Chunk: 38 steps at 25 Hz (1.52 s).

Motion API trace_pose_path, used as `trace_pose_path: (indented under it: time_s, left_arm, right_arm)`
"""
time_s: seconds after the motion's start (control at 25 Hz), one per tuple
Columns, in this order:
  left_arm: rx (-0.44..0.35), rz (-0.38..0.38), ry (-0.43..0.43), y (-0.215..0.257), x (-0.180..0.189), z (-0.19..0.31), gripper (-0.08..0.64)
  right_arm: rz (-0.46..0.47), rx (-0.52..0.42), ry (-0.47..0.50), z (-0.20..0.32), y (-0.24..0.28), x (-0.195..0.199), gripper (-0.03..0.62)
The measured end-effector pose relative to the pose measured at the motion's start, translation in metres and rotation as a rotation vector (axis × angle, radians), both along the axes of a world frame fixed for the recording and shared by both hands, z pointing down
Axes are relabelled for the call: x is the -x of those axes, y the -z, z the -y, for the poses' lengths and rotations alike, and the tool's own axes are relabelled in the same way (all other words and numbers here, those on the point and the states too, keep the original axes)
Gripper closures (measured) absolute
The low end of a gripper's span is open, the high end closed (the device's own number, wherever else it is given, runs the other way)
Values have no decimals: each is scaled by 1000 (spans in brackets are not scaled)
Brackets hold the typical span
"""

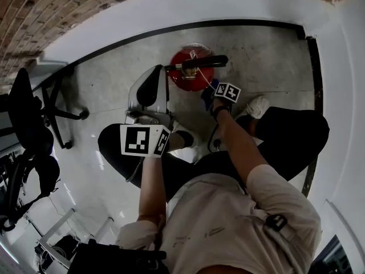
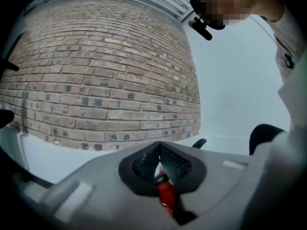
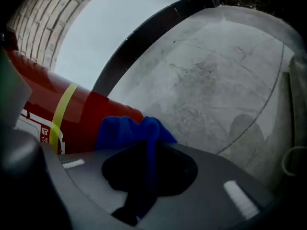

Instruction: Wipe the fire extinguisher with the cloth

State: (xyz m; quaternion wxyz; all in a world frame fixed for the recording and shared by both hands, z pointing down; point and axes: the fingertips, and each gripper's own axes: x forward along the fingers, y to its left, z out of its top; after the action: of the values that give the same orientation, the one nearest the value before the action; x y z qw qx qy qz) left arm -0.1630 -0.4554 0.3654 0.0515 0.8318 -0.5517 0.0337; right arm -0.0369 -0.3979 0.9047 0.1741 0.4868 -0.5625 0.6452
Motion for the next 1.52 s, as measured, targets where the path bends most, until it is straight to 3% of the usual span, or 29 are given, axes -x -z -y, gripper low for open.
trace_pose_path:
  time_s: [0.12, 0.28, 0.4, 0.48, 0.64, 0.76, 0.84, 0.88, 0.96, 1.04, 1.08, 1.24, 1.36, 1.44, 1.52]
  left_arm:
    - [-21, 11, 8, 8, 5, 3, 560]
    - [-35, 15, -23, 17, 4, 3, 560]
    - [-65, 13, -39, 33, 8, 12, 560]
    - [-86, 3, -43, 42, 9, 16, 560]
    - [-112, -21, -47, 53, 10, 21, 560]
    - [-111, -37, -42, 52, 12, 22, 560]
    - [-105, -44, -39, 48, 14, 21, 560]
    - [-101, -45, -35, 45, 16, 21, 560]
    - [-91, -48, -26, 39, 19, 21, 560]
    - [-80, -49, -21, 33, 20, 19, 560]
    - [-73, -48, -20, 30, 21, 18, 560]
    - [-40, -40, -20, 15, 20, 13, 560]
    - [-15, -23, -24, -1, 20, 11, 560]
    - [8, -17, -22, -12, 21, 11, 560]
    - [25, -12, -21, -21, 19, 12, 560]
  right_arm:
    - [53, -29, -33, 17, 33, -1, 537]
    - [231, -305, -251, 60, 174, -22, 537]
    - [401, -469, -238, 92, 280, -17, 535]
    - [513, -531, -203, 98, 335, -17, 535]
    - [733, -500, -255, 84, 395, -18, 535]
    - [924, -434, -334, 72, 405, -17, 538]
    - [977, -439, -339, 70, 402, -16, 538]
    - [946, -453, -317, 72, 395, -16, 537]
    - [760, -479, -216, 78, 363, -17, 538]
    - [565, -456, -115, 81, 313, -12, 538]
    - [511, -420, -105, 80, 282, -10, 538]
    - [387, -275, -204, 69, 151, -13, 537]
    - [307, -213, -211, 57, 79, -12, 541]
    - [253, -139, -155, 45, 42, -5, 543]
    - [211, -97, -39, 34, 18, -1, 537]
